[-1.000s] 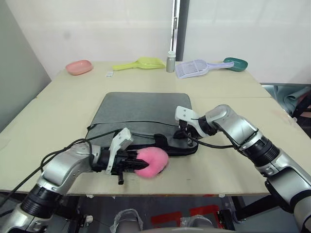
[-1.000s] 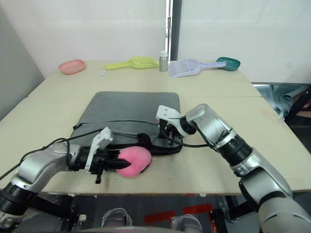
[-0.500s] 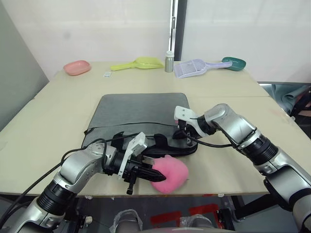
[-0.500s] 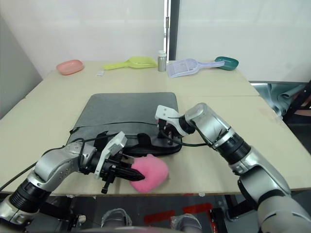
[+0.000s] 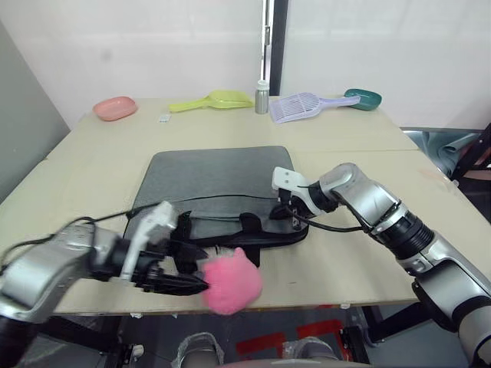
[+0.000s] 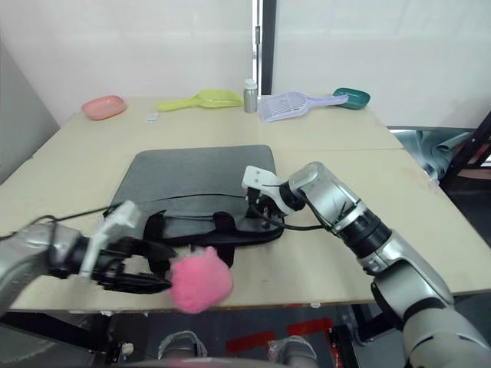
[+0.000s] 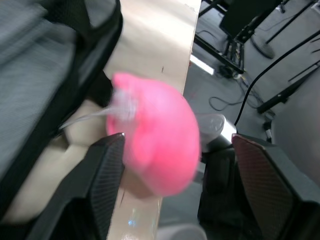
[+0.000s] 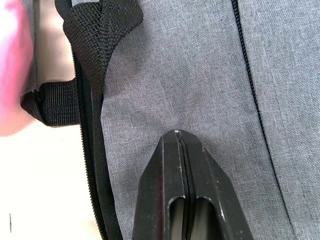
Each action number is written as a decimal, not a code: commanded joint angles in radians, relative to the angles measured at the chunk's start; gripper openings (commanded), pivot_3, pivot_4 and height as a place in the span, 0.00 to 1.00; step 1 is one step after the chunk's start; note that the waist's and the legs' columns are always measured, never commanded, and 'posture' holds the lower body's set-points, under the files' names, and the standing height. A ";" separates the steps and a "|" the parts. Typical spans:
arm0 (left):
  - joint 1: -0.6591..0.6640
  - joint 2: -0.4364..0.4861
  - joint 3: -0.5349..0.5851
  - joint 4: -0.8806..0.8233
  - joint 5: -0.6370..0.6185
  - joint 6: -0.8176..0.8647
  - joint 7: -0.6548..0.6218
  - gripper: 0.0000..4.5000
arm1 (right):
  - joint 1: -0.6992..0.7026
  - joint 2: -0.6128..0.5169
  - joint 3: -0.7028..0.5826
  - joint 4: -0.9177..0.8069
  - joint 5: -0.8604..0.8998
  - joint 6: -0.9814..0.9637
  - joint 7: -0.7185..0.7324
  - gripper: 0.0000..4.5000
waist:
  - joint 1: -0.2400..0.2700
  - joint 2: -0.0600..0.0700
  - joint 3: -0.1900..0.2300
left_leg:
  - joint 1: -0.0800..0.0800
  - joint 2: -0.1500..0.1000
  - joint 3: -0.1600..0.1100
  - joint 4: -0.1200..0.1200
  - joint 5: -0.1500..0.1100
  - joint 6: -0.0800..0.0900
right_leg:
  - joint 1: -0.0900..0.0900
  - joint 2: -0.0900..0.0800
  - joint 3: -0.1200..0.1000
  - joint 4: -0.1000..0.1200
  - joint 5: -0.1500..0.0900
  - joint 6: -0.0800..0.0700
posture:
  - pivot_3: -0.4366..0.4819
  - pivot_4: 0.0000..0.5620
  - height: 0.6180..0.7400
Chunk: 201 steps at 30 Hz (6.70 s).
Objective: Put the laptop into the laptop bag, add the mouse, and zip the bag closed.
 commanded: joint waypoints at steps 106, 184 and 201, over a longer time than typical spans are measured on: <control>-0.568 -0.443 -0.486 1.516 0.808 -1.309 -0.124 0.00 | 0.313 -0.061 -0.354 -0.514 0.872 0.583 -0.493 0.00 | 0.068 0.016 -0.028 | 0.014 -0.010 0.015 -0.012 0.000 0.000 | 0.009 -0.017 0.006 -0.002 -0.012 0.025 | 0.48 0.27 1.00; -0.408 -0.457 -0.511 1.231 0.740 -1.189 -0.114 0.00 | -0.126 0.091 -0.185 0.473 -0.366 -0.294 -0.277 0.31 | 0.034 0.023 -0.041 | 0.016 -0.023 0.036 -0.035 -0.003 0.009 | 0.002 -0.025 0.024 -0.020 -0.013 0.025 | 0.48 0.27 1.00; -0.431 -0.326 -0.396 0.843 0.520 -0.828 -0.190 0.00 | -0.087 -0.222 -0.470 0.228 -0.089 0.056 -0.093 1.00 | 0.034 0.011 -0.018 | -0.003 -0.019 0.037 -0.035 -0.005 0.009 | -0.013 -0.021 0.021 -0.027 -0.009 0.022 | 0.48 0.27 1.00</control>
